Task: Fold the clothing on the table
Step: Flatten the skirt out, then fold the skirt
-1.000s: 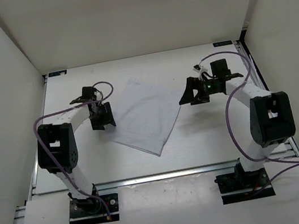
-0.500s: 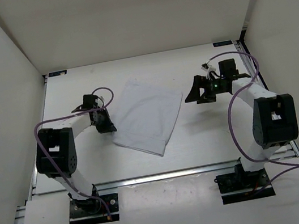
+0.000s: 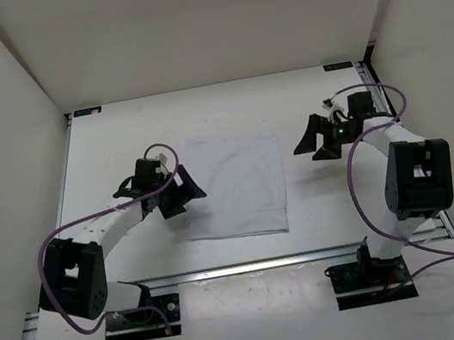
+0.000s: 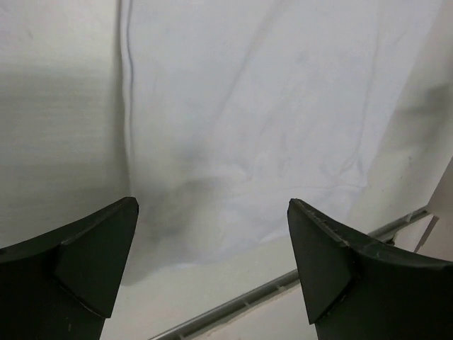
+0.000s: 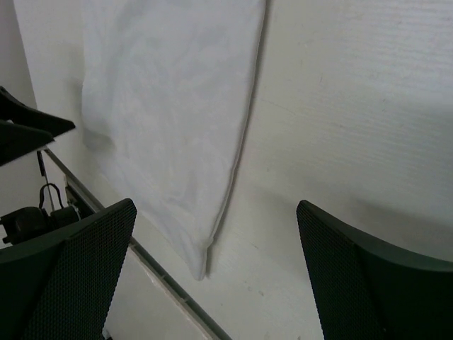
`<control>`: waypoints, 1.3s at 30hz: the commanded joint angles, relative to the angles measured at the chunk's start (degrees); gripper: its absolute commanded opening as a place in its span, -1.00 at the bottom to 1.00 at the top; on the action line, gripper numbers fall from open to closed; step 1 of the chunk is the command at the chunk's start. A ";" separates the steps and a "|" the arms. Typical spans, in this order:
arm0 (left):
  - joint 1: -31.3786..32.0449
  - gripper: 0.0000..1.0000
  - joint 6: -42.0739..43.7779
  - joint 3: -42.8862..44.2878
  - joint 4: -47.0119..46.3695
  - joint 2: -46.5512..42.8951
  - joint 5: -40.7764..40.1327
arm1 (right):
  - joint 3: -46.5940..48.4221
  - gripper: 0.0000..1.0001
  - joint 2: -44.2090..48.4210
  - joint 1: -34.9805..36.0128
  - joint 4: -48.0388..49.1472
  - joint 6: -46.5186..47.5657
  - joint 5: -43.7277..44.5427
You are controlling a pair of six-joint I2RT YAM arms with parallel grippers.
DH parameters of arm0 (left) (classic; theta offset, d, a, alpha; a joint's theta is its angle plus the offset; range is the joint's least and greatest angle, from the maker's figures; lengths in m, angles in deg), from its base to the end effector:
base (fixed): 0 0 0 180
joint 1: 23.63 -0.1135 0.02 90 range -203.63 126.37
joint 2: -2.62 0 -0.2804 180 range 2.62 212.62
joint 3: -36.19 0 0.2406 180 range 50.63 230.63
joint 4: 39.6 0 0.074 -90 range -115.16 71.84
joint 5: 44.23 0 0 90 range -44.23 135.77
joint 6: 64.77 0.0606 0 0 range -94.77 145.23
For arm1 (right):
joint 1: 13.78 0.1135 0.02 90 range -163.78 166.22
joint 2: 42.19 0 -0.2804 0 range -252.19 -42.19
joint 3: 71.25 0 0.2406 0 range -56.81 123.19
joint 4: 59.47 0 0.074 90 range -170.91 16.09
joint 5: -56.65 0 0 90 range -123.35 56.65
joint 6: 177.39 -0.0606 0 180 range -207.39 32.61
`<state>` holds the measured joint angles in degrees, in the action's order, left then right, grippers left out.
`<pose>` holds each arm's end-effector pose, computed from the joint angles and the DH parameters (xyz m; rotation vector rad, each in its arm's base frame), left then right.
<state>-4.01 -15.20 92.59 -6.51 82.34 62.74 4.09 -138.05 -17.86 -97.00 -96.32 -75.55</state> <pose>0.2427 -0.1053 0.1842 -0.3654 2.6581 -0.7510 0.3389 0.0166 0.2072 0.0087 2.4672 0.9751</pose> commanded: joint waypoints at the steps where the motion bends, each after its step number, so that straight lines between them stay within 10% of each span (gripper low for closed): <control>1: -3.17 0.97 3.24 2.08 -1.52 -4.39 -0.89 | -2.18 0.98 2.77 1.26 -4.59 1.71 -1.84; 8: -3.00 0.97 12.39 -0.38 1.56 -3.88 2.27 | -8.70 0.78 8.49 3.37 -4.24 3.65 1.15; 15: -6.70 0.95 18.35 5.32 9.63 3.06 2.81 | -15.45 0.98 11.82 6.80 -5.83 4.03 2.47; 19: -6.70 0.67 22.66 6.65 13.78 7.20 1.22 | -19.15 0.99 15.78 10.92 -1.88 0.67 3.08; 32: -4.24 0.60 19.33 0.15 6.75 6.24 3.42 | -27.08 0.98 14.21 11.63 1.75 -8.12 0.79; 39: -4.50 0.60 20.47 -2.84 5.52 5.18 2.63 | -22.24 0.51 2.35 14.44 1.64 -5.13 -0.08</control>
<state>-8.75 3.88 92.67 -1.72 87.81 66.20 -18.79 -132.01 -4.83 -96.12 -102.83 -77.10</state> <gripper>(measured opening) 0.797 0.764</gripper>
